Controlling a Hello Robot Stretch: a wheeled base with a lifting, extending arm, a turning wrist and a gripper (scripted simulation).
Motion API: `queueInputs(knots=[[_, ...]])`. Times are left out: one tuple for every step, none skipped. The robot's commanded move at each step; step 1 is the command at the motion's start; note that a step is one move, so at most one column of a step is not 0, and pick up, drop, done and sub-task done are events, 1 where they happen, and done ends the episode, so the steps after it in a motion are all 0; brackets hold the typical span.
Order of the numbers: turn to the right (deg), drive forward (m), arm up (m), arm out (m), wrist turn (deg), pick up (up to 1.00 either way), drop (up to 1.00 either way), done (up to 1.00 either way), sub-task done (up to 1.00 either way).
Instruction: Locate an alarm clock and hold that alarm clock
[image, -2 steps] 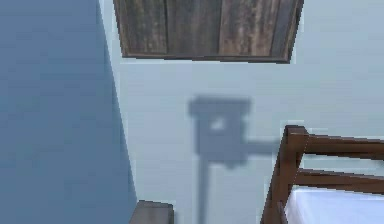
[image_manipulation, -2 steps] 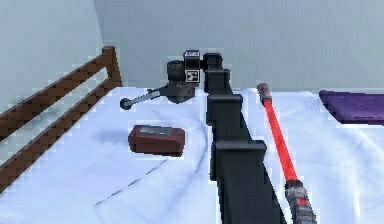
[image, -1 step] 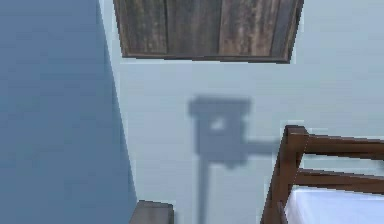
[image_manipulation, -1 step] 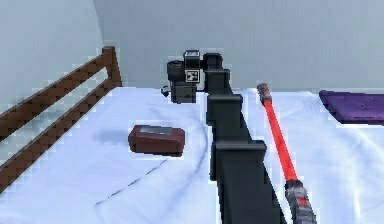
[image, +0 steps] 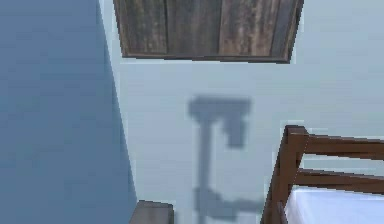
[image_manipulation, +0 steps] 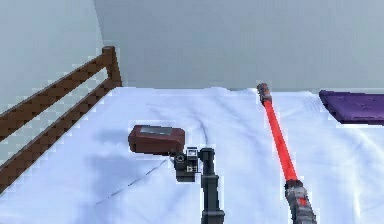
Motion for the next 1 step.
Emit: queueInputs(knots=[[0.0,0.0,0.0,0.0,0.0,1.0,0.0,0.0,0.0]])
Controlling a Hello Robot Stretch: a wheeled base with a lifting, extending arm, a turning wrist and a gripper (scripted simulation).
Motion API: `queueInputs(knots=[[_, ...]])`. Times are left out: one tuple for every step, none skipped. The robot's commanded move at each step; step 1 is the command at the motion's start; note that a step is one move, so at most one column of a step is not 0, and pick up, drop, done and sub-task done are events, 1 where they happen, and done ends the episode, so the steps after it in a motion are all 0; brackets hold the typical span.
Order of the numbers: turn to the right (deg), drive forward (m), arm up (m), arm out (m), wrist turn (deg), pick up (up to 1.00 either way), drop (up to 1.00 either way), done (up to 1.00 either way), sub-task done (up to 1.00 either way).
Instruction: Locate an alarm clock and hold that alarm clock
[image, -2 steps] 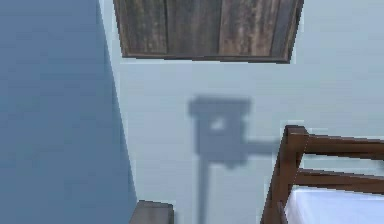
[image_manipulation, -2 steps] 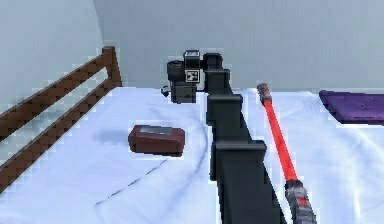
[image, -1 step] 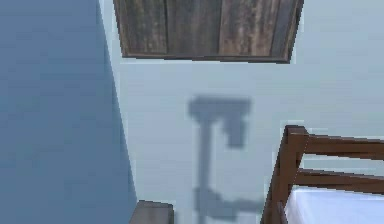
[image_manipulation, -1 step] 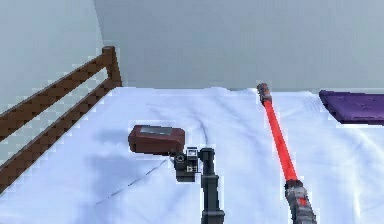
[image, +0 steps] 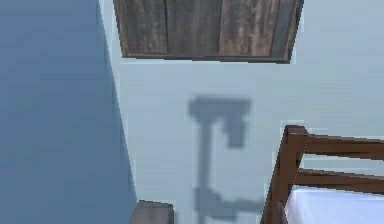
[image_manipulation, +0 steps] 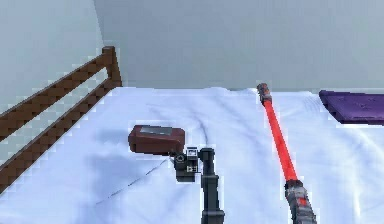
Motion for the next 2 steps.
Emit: queueInputs(knots=[[0.0,0.0,0.1,0.0,0.0,0.0,0.0,0.0,0.0],[0.0,0.0,0.0,0.0,0.0,0.0,0.0,1.0,0.0]])
